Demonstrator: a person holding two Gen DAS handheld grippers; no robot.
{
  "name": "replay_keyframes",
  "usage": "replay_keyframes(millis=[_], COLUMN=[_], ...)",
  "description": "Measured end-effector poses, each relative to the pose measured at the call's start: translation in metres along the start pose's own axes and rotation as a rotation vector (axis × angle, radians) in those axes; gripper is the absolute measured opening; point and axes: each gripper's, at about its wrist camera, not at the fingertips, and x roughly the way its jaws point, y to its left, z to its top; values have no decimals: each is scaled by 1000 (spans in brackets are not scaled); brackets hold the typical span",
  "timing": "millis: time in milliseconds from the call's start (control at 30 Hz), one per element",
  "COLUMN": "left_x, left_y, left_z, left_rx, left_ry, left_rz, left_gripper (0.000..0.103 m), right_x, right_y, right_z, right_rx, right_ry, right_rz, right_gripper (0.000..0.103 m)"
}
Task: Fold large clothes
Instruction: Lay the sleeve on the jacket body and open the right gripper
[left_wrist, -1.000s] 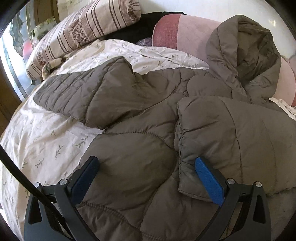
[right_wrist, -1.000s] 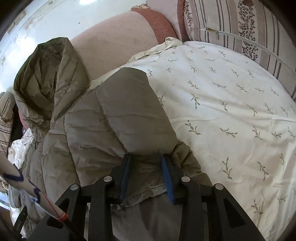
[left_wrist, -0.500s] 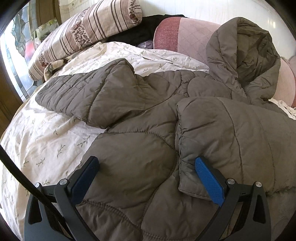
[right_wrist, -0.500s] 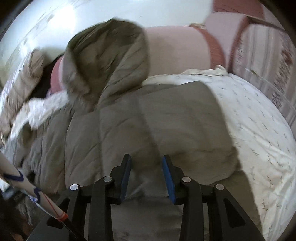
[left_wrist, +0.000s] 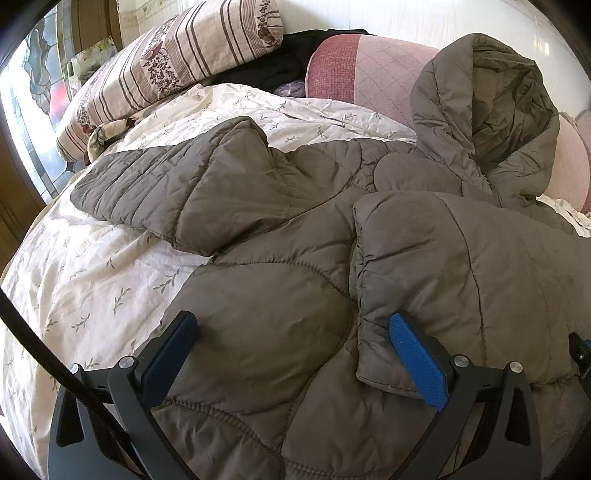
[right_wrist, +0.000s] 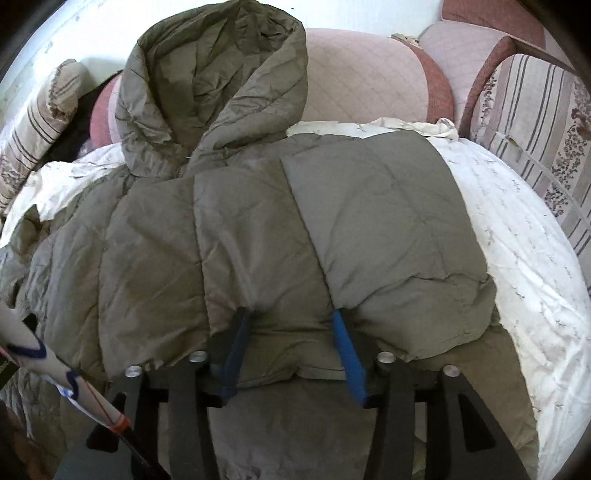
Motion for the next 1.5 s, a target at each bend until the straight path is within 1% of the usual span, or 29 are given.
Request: replay_keyframes(millis=[33,67,100,133,233,300,400,500,533,600,700,767,833,900,933,967,1000,1033,1067,1100,1167,1233,1400,1500], left_x=[0,0,0,0,0,0,0,0,1,0,1,0,0,0,0,0,0,0,0,0,0,0,0,1], left_y=[0,0,0,0,0,0,0,0,0,0,-1,0,0,0,0,0,0,0,0,0,0,0,1,2], left_z=[0,0,0,-1,0,-1,-1,0,0,0,0,-1,-1,-1,-1,-1,-1,-1,-1,-1,-1,-1,-1,-2], left_rx=[0,0,0,-1,-1,-2,-2,-2,-2,-3,-2,-1,-2,-1,-2,-2,-1,-1,-1,-1,-1,-2,-10,-12], left_ry=[0,0,0,0,0,1,1,1,1,1,1,-1,-2,-1,-1,-1,-2,-2,-2,-2,-1,-1,7,11], left_rz=[1,1,0,1,0,-1,-1,-1,-2,-3,0,1,1,1,1,1,1,2,1,1,1,1,-7,-19], left_gripper=[103,103,103,103,103,103,103,103,103,103,103,103,103,103,103,103,103,103,103,103,103,103,103,103], right_x=[-1,-1,2,6,4,2,-4,-7,-11,-22,-40,-42,-39,-32,-31,-31,-29,-28,-24,-17,-9,-4,-2,-2], right_y=[-1,0,0,5,17,20,22,28,30,33,32,33,36,39,42,44,47,48,49,48,46,48,55,55], right_z=[-1,-1,0,0,1,1,1,5,6,9,12,12,11,9,10,9,9,8,7,6,3,1,-2,-3], right_rx=[-1,-9,-23,-50,-106,-120,-125,-144,-153,-153,-123,-113,-115,-123,-137,-148,-157,-158,-157,-154,-154,-164,-206,-213], right_ry=[-1,4,15,32,30,21,9,10,-5,-63,-155,-173,-158,-115,-100,-92,-84,-75,-55,-29,6,21,14,12], right_rz=[35,70,116,135,66,49,50,23,15,17,17,25,41,60,90,99,97,90,87,85,77,64,23,17], right_gripper=[78,100,103,103,103,103,103,103,103,103,103,103,103,96,86,76,71,61,48,43,42,42,43,43])
